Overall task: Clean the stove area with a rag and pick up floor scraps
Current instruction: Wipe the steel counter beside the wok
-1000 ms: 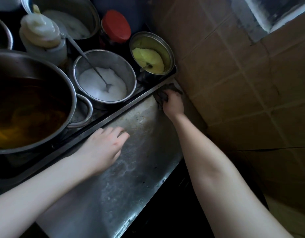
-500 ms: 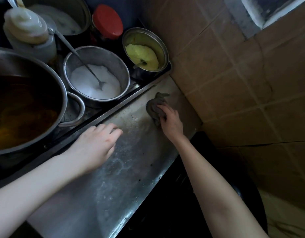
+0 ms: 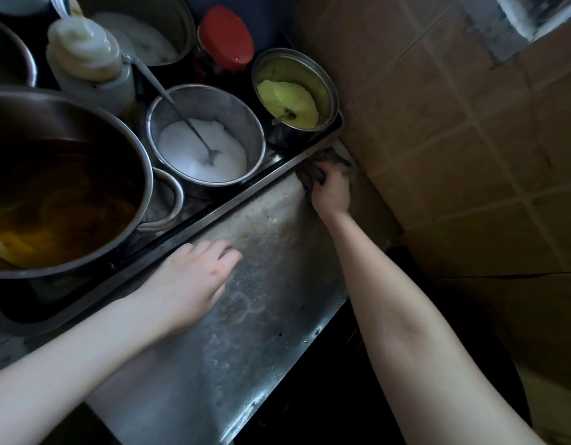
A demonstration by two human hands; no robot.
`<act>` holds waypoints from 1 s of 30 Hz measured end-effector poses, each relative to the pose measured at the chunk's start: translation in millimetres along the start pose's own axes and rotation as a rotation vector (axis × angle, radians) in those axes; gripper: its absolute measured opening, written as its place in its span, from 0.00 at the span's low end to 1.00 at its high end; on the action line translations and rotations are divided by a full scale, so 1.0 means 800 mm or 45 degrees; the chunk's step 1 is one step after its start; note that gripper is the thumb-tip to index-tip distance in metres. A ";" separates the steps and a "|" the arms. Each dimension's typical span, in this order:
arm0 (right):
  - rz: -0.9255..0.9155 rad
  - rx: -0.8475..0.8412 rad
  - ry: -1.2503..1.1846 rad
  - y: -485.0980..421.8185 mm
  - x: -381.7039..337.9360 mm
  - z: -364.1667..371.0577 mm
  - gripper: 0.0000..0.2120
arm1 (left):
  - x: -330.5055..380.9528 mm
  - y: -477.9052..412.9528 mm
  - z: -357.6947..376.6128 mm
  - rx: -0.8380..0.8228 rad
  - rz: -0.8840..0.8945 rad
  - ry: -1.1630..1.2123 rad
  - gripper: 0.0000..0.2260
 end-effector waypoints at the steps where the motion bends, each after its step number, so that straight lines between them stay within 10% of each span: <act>1: -0.052 -0.029 0.009 0.010 -0.009 0.004 0.20 | 0.000 0.004 -0.002 0.001 0.002 0.001 0.17; 15: -0.503 -0.196 -0.028 0.213 -0.026 -0.019 0.16 | -0.008 0.041 -0.026 -0.075 -0.049 -0.029 0.16; 30: 0.254 -0.016 0.011 0.057 0.097 -0.057 0.17 | -0.016 0.048 -0.004 -0.037 -0.080 -0.021 0.18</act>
Point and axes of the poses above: each hand's wrist, its own y-axis away from the middle knuckle, its own z-axis out of the palm, x = y × z, the point moved 4 cm from there along -y, towards the middle knuckle, and after that the axes turned 14 degrees about x, right-handed, at the moved point
